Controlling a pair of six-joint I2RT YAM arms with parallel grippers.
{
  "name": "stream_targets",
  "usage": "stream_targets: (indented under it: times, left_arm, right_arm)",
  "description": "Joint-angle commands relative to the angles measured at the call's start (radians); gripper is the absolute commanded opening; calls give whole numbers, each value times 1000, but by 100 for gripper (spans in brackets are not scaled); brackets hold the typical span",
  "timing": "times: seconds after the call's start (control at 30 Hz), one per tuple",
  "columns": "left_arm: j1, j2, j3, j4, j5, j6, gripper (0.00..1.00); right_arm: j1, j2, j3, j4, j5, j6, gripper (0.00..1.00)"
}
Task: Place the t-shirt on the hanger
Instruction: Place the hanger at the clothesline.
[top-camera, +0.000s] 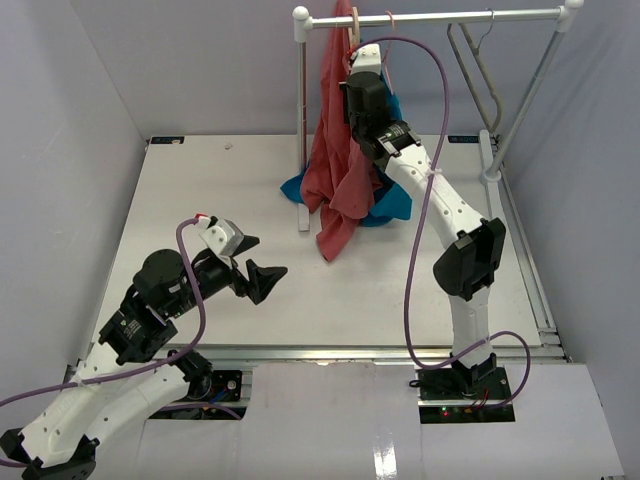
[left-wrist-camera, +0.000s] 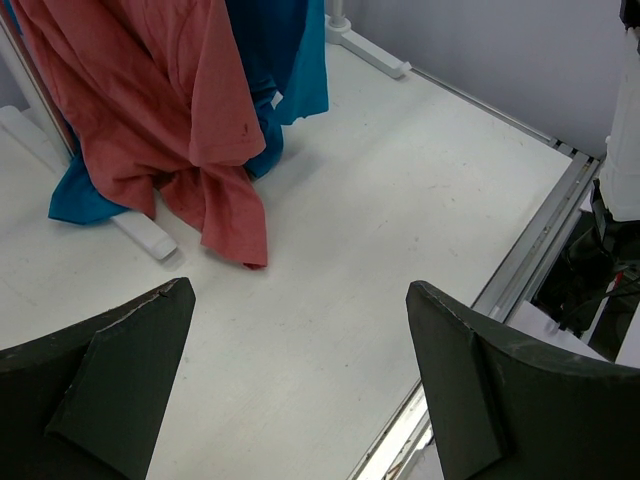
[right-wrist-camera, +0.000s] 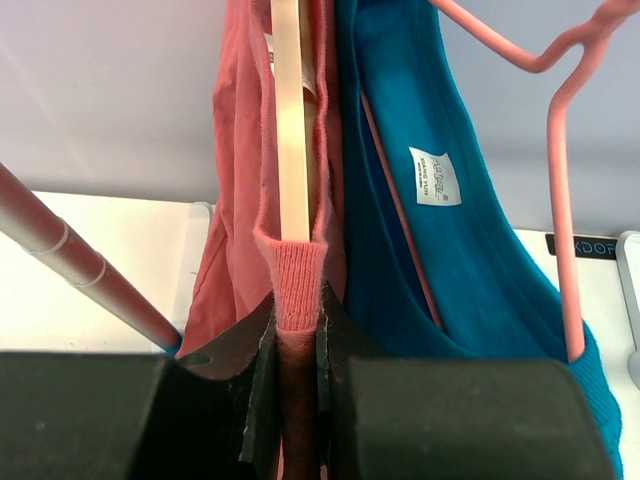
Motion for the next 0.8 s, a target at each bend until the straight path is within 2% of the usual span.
stream_targets:
  times: [0.0,0.17,0.43,0.67,0.77]
  left_arm:
    - [2,-28,-7,19,7,-12,98]
    - [2,-24,-3,17,1,-6,98]
    - [2,-8,10,30,6,-22,98]
    - [2,54,-8,79,20,-54,98]
    - [2,70,-18,126,47,-93,98]
  right_arm:
    - [-12,-107,-76,72,-6,19,14]
    - [-12,-183,-145,70,-26,10,46]
    - [-12,-310,-175,34,-52,-25,64]
    - [-12,-466,-234,-44,-81,-36,68]
    - [-12,-526,-257,-122,-61,-20,51]
